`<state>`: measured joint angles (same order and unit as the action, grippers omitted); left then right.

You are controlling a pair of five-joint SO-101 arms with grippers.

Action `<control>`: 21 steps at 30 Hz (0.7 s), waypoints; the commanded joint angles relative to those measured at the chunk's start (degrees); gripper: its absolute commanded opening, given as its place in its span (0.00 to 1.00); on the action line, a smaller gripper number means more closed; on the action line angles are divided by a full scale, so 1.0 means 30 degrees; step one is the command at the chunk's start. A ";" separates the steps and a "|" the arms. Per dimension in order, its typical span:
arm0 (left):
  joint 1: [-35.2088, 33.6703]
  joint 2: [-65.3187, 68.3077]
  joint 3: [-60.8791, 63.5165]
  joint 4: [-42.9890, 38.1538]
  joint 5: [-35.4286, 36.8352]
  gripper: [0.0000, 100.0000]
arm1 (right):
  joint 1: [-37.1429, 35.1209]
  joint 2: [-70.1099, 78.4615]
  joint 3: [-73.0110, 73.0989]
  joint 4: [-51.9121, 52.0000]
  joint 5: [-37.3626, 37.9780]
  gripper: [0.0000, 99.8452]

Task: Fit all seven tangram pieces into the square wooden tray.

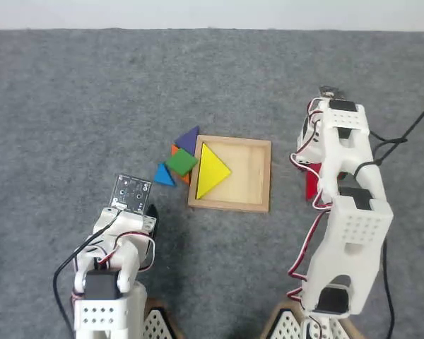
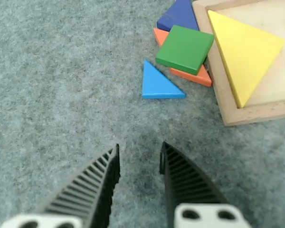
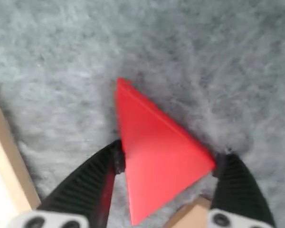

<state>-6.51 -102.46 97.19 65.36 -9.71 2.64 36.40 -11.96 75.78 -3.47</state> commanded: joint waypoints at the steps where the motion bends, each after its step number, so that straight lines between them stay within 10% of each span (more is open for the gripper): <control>1: -0.0117 -0.0322 -0.0220 0.0059 0.0176 0.14 | 0.0571 0.0103 0.0088 0.0220 0.0176 0.21; 21: -0.0117 -0.0322 -0.0220 0.0059 0.0176 0.14 | 0.0835 -0.3766 0.2051 0.0161 -0.0527 0.20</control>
<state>-6.51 -102.46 97.19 65.36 -9.71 3.52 30.59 -6.59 75.78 -4.35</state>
